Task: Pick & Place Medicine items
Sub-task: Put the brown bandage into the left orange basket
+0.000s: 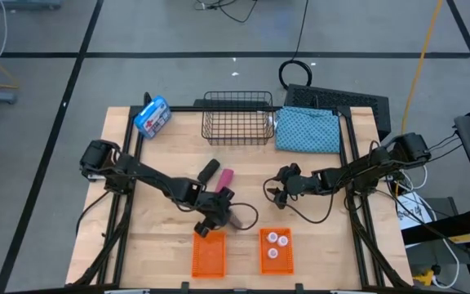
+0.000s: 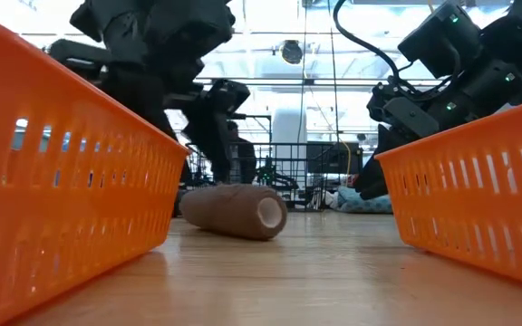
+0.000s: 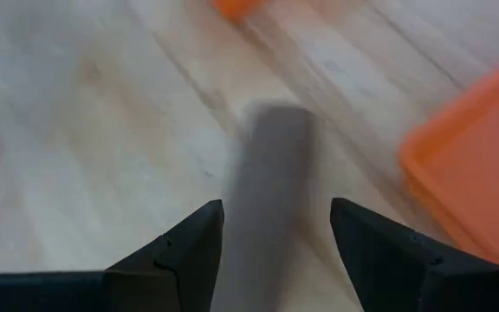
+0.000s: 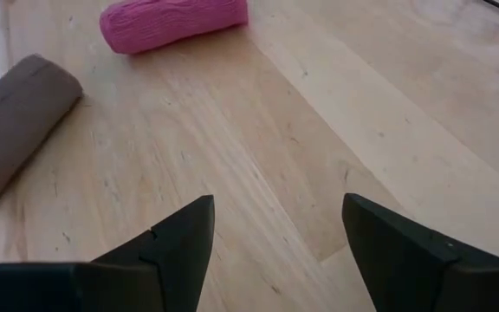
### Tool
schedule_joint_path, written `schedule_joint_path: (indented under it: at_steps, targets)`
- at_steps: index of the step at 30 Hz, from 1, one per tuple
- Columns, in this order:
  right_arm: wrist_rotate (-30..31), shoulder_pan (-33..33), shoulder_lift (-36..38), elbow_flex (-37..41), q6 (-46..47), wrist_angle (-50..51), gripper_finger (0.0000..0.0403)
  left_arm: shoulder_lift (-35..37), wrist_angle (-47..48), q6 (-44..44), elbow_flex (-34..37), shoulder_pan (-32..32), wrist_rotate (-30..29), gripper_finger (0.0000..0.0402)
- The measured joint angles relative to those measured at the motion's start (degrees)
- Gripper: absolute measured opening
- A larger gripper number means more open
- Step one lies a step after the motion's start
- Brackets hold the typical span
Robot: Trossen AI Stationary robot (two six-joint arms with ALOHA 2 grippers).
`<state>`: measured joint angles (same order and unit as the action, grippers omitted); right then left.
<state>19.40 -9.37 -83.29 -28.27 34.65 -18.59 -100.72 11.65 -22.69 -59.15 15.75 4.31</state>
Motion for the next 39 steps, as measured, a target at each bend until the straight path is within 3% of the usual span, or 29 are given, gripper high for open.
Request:
schedule_joint_path:
  at_steps: [4, 17, 20, 26, 29, 33, 39]
  targets:
    - [0.03, 0.00, 0.00, 0.00, -0.02, 0.02, 0.0244, -1.57, 0.49, -0.14, -0.01, 0.02, 1.25, 0.0225]
    - [0.07, 0.00, 0.00, -0.02, 0.21, -0.41, 0.0244, -5.10, -1.30, -1.18, -0.10, -1.20, -5.28, 0.0221]
    - [0.09, 0.00, 0.00, -0.02, 0.22, -0.42, 0.0244, -4.94, -1.52, -1.17, -0.10, -1.52, -5.82, 0.0196]
    - [0.13, 0.00, 0.00, -0.02, 0.22, -0.40, 0.0244, -4.46, -1.91, 0.33, -0.08, -1.51, -6.85, 0.0106]
    - [0.14, 0.00, 0.00, -0.02, 0.23, -0.40, 0.0244, -1.99, -0.09, 2.33, -0.05, -1.53, -8.00, 0.0079]
    - [0.18, 0.00, 0.00, -0.02, 0.22, -0.39, 0.0244, 3.71, 4.85, 7.46, -0.05, -1.53, -8.91, 0.0078]
    - [0.24, 0.00, 0.00, -0.02, 0.17, -0.28, 0.0244, 14.17, 13.53, 23.24, -0.05, 0.87, -5.94, 0.0085]
